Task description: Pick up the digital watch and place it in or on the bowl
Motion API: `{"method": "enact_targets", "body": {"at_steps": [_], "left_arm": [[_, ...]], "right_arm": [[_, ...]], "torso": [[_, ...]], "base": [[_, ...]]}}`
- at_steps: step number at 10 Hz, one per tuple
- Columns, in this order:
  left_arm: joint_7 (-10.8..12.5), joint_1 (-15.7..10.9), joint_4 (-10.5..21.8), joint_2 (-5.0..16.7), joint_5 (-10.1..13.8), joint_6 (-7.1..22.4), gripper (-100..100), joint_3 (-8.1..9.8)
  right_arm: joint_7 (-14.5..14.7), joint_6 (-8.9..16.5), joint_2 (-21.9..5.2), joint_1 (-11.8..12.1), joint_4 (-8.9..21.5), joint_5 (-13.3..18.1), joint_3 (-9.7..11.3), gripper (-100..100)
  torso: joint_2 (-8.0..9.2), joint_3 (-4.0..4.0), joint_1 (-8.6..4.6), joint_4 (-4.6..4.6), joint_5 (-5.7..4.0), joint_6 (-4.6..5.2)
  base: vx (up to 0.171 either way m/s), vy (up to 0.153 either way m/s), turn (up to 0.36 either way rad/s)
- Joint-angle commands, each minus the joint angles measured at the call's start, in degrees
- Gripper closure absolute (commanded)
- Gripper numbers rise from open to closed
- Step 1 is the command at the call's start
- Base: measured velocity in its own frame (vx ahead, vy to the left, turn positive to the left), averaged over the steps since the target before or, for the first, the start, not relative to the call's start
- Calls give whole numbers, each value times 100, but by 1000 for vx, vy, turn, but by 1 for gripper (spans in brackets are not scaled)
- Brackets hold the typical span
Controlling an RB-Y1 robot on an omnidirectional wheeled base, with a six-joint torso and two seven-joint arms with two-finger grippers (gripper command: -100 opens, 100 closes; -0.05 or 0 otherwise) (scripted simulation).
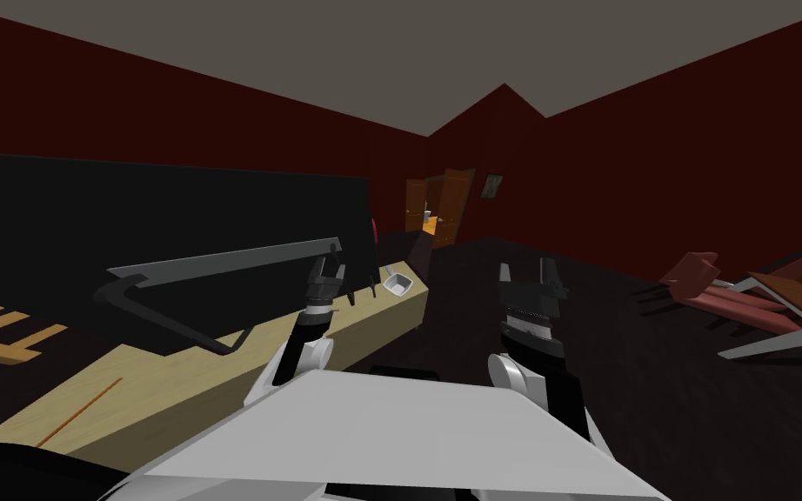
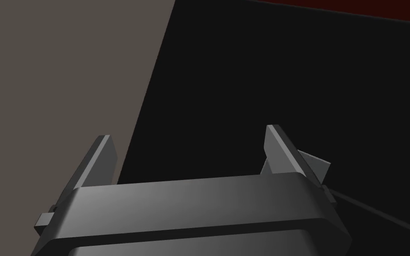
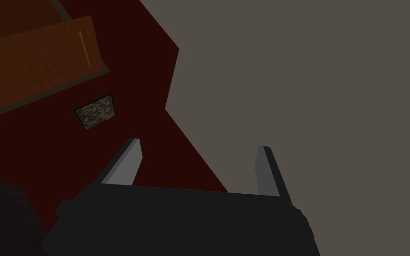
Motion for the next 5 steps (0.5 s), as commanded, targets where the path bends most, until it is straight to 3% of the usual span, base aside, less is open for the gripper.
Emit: {"method": "enact_targets", "body": {"at_steps": [1, 5], "left_arm": [[106, -31, 209, 23, 76, -101, -100, -8], [512, -225, 909, 40, 422, -587, -100, -124]], "right_arm": [[0, 0, 0, 0, 0, 0, 0, 0], [0, 0, 0, 0, 0, 0, 0, 0]], "torso": [[0, 0, 0, 0, 0, 0], [4, 2, 4, 0, 0, -1]], "base": [[31, -73, 3], [37, -74, -6]]}}
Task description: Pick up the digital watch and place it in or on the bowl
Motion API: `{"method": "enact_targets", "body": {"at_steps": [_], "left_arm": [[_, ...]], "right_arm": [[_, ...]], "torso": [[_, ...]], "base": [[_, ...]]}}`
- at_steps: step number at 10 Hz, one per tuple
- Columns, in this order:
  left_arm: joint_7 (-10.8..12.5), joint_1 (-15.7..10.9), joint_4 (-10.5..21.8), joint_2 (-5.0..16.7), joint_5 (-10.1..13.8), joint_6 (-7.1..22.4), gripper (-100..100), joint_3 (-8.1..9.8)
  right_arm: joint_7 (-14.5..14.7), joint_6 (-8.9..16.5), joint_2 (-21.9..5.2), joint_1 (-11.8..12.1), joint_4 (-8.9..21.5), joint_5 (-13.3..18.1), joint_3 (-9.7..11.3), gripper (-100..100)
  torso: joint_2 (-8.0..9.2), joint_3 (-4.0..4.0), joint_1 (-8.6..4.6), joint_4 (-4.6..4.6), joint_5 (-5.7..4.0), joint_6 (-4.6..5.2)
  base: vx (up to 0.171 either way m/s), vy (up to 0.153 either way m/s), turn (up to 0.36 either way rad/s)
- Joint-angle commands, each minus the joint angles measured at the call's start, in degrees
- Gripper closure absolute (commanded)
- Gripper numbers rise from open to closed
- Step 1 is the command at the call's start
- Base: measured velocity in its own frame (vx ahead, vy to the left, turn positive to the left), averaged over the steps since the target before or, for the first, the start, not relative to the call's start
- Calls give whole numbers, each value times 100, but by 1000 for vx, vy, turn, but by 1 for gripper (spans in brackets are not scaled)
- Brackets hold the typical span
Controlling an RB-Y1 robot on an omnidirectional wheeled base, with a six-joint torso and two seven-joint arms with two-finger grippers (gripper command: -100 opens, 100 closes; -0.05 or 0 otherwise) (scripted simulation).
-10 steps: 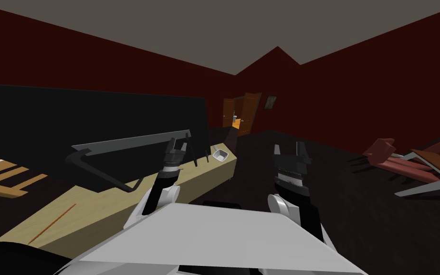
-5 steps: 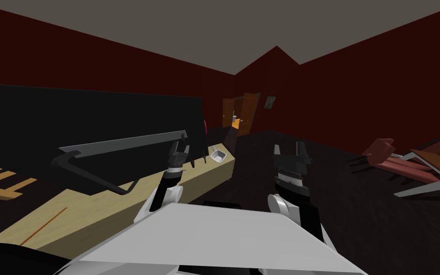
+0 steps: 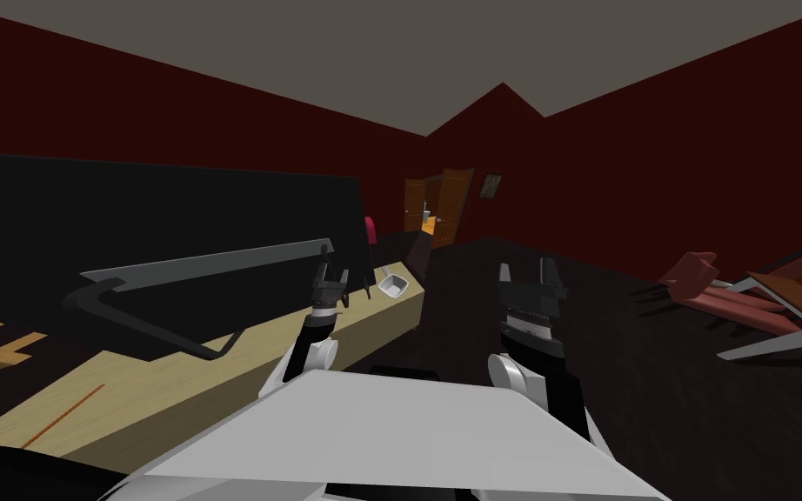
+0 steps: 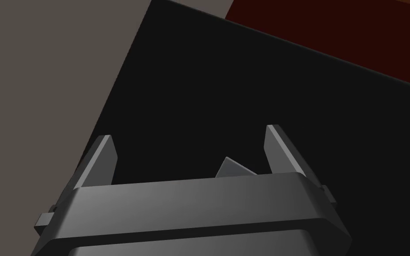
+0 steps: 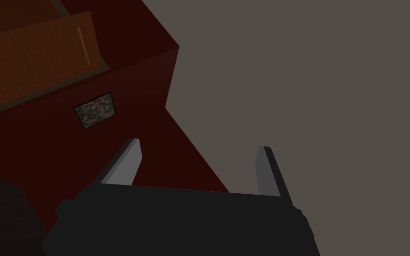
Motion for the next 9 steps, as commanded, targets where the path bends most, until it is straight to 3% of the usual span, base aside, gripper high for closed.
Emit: {"method": "enact_targets", "body": {"at_steps": [1, 6, 9], "left_arm": [[83, -37, 237, 7, 63, -104, -100, -13], [500, -243, 1019, 1, 427, -563, -100, -100], [638, -314, 1385, -4, 550, -700, -100, -116]], "right_arm": [[0, 0, 0, 0, 0, 0, 0, 0], [0, 0, 0, 0, 0, 0, 0, 0], [0, 0, 0, 0, 0, 0, 0, 0]], "torso": [[0, 0, 0, 0, 0, 0], [5, 3, 12, 1, 2, -1], [0, 0, 10, 0, 2, -1]], "base": [[35, -56, -2], [32, -58, -7], [40, -52, -6]]}}
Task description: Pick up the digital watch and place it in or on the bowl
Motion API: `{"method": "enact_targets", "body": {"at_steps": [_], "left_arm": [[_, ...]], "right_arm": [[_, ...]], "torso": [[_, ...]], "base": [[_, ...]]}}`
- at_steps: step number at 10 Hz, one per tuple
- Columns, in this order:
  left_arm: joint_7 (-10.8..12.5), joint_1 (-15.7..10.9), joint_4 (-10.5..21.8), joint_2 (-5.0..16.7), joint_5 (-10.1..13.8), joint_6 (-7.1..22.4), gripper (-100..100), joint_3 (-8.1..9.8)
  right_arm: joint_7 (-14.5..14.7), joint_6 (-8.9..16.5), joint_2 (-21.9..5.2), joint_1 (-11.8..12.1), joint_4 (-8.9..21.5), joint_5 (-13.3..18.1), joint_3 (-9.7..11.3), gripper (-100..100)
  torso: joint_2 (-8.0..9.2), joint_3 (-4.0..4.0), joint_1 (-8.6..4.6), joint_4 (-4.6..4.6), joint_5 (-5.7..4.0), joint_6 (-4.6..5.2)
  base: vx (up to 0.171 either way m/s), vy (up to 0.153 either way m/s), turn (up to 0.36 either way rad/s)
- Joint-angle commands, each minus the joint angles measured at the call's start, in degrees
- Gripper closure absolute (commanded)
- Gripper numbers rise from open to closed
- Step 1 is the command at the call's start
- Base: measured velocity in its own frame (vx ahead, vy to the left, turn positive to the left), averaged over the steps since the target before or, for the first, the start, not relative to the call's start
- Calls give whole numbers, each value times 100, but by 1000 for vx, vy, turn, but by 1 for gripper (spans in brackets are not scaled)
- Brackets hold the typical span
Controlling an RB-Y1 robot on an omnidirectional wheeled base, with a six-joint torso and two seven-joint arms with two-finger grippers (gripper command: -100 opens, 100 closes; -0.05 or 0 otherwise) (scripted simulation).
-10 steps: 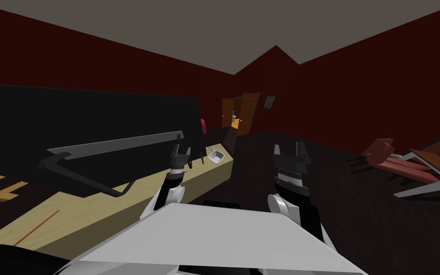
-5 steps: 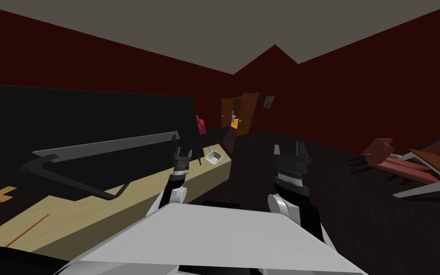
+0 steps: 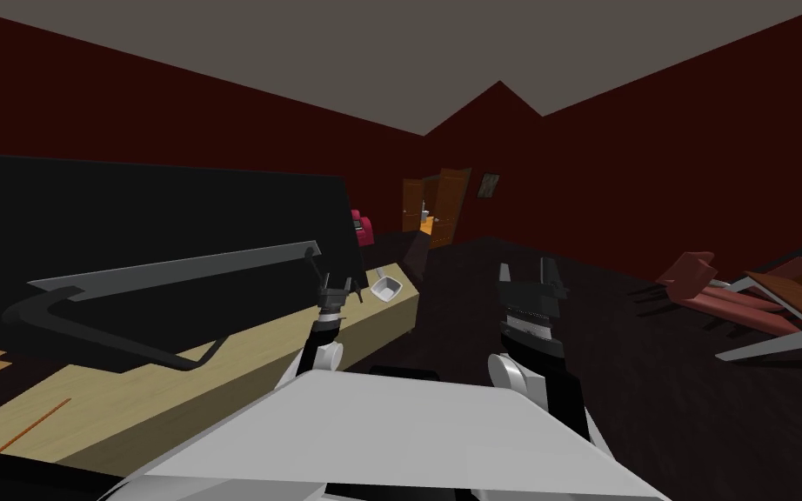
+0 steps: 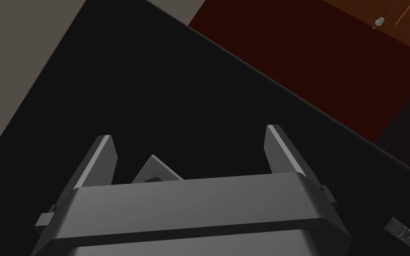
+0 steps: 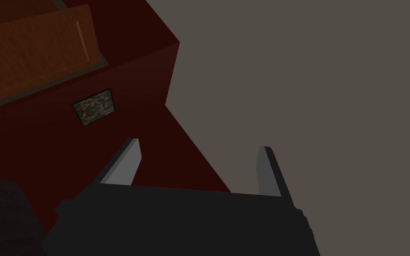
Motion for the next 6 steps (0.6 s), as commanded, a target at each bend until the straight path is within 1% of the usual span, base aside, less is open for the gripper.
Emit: {"method": "enact_targets", "body": {"at_steps": [1, 2, 3, 4, 5, 6], "left_arm": [[155, -81, 286, -11, 139, -156, -100, -15], [155, -81, 372, -11, 139, -156, -100, -15], [288, -154, 591, -18, 261, -268, -100, -16], [288, -154, 661, -18, 261, -268, -100, -16], [417, -226, 888, -28, 383, -367, -100, -8], [417, -226, 951, -28, 383, -367, -100, -8]], "right_arm": [[0, 0, 0, 0, 0, 0, 0, 0], [0, 0, 0, 0, 0, 0, 0, 0], [0, 0, 0, 0, 0, 0, 0, 0], [0, 0, 0, 0, 0, 0, 0, 0], [0, 0, 0, 0, 0, 0, 0, 0], [0, 0, 0, 0, 0, 0, 0, 0]], "torso": [[0, 0, 0, 0, 0, 0], [-1, 0, -3, 0, 0, 0], [1, 1, 2, 0, 0, 0], [0, 1, 1, 0, 0, 0], [2, 1, 5, 1, 1, -1], [-2, -1, 6, 0, 1, 0]], "base": [[36, -60, -12], [33, -47, -4], [35, -49, -14], [31, -37, -7], [45, -36, -16], [48, -36, -9]]}}
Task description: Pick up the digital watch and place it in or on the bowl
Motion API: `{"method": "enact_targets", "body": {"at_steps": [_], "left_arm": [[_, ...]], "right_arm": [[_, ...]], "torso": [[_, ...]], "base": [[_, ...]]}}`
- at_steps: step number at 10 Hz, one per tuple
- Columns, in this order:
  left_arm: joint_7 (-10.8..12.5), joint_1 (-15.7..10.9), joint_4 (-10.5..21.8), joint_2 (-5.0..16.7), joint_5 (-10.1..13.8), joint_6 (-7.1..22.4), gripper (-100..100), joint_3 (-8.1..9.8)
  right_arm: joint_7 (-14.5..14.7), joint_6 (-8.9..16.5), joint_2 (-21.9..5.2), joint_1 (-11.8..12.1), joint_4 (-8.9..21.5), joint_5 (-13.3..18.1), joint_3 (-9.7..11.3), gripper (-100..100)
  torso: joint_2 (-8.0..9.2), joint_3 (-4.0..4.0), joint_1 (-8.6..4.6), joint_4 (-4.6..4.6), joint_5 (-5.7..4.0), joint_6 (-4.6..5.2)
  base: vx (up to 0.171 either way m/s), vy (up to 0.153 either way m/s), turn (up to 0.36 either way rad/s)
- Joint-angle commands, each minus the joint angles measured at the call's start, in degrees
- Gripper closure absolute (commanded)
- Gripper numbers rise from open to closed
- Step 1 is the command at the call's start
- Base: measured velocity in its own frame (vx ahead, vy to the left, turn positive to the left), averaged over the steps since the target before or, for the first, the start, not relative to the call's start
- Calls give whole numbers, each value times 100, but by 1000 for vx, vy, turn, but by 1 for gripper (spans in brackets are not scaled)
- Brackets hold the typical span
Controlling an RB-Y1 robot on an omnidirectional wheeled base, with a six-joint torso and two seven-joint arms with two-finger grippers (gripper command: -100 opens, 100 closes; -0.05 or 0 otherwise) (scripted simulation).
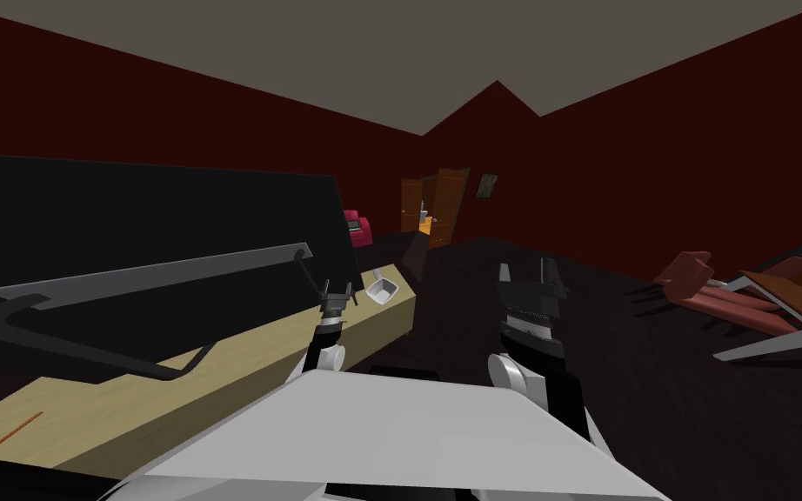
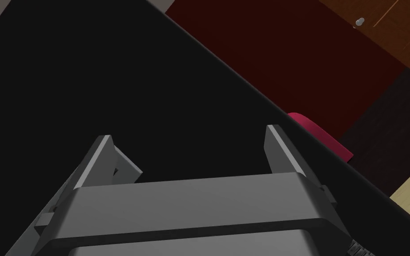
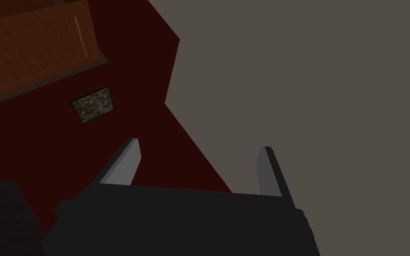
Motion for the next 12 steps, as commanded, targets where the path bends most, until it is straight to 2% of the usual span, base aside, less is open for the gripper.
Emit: {"method": "enact_targets", "body": {"at_steps": [1, 2, 4, 5, 8, 11, 12], "left_arm": [[145, -82, 286, -16, 136, -101, -100, 14], [145, -82, 356, -16, 136, -101, -100, 14], [385, -229, 793, -47, 372, -227, -100, 71], [385, -229, 929, -47, 372, -227, -100, 71], [609, -376, 1390, -80, 601, -301, -100, 156], [716, -447, 1765, -95, 711, -322, -100, 207], [820, -518, 1989, -109, 819, -334, -100, 263]], "right_arm": [[0, 0, 0, 0, 0, 0, 0, 0], [0, 0, 0, 0, 0, 0, 0, 0], [0, 0, 0, 0, 0, 0, 0, 0], [0, 0, 0, 0, 0, 0, 0, 0], [0, 0, 0, 0, 0, 0, 0, 0], [0, 0, 0, 0, 0, 0, 0, 0], [0, 0, 0, 0, 0, 0, 0, 0]], "torso": [[0, 0, 0, 0, 0, 0], [-2, -1, -3, 0, 0, 1], [2, 1, 2, 0, 1, 0], [-1, 0, -1, 0, 0, 0], [-2, -1, 5, -1, 1, 0], [3, 2, 7, 1, 1, 0], [5, 3, 9, 1, 1, 0]], "base": [[51, -45, -17], [37, -36, -6], [46, -37, -24], [45, -37, -9], [53, -26, -16], [36, -19, -14], [49, -15, -22]]}}
